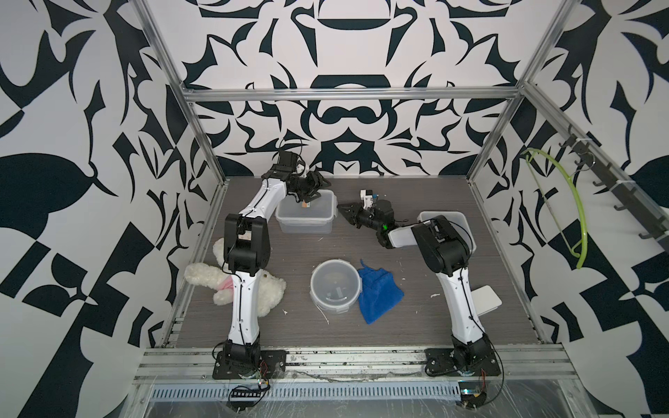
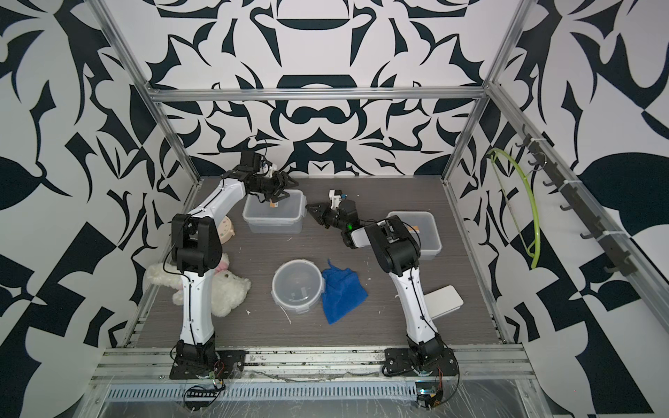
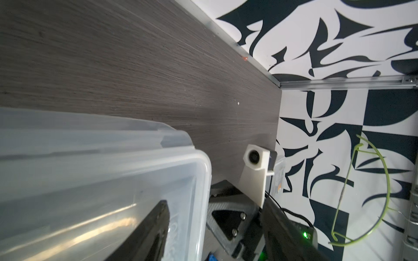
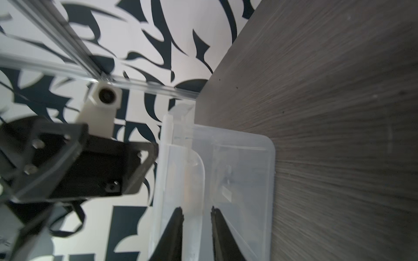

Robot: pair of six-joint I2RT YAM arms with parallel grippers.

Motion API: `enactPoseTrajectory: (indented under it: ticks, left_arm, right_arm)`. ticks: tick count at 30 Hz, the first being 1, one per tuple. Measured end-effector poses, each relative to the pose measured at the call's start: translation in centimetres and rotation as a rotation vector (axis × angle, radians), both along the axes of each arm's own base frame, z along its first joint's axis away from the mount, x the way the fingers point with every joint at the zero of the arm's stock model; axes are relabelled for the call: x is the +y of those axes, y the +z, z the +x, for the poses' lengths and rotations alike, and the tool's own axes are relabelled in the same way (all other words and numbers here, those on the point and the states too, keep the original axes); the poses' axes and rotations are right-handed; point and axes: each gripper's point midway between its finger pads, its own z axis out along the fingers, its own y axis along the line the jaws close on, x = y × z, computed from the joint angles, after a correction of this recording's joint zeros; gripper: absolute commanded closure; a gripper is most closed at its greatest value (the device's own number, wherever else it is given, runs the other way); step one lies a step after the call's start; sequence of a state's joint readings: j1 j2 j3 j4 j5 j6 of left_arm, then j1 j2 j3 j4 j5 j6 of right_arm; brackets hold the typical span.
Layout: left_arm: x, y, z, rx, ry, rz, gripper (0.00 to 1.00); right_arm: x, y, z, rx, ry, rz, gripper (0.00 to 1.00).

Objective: Wipe the insides of the lunch boxes
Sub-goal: Open the fastener of the lunch box.

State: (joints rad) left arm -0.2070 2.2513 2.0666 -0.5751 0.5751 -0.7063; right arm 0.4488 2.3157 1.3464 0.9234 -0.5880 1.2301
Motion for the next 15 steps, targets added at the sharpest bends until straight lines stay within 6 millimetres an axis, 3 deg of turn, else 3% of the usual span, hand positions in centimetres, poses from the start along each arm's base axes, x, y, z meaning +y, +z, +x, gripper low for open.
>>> enactPoseTrajectory:
  ticks: [3, 6, 8, 11, 13, 15]
  left_arm:
    - [1.9, 3.0, 1.3, -0.052, 0.054, 0.026, 0.28]
    - [6.1, 6.2, 3.2, -0.131, 0.149, 0.051, 0.28]
    - [9.6, 7.4, 4.4, -0.165, 0.223, 0.069, 0.28]
    - [14.1, 7.6, 5.8, -0.178, 0.315, 0.097, 0.28]
    - [16.3, 7.0, 7.1, -0.178, 0.359, 0.112, 0.28]
    - [17.0, 5.6, 8.4, -0.173, 0.373, 0.119, 0.28]
  right_arm:
    - [-0.4, 1.4, -0.5, -0.025, 0.0, -0.11, 0.67]
    - [-1.3, 3.3, -0.9, -0.067, -0.013, -0.233, 0.71]
    - [-1.7, 4.7, -1.2, -0.106, -0.014, -0.326, 0.83]
    - [-1.6, 5.7, -1.7, -0.146, 0.005, -0.456, 1.0]
    - [-0.8, 5.9, -2.6, -0.164, 0.046, -0.53, 1.0]
    - [0.6, 5.5, -4.3, -0.183, 0.115, -0.598, 1.0]
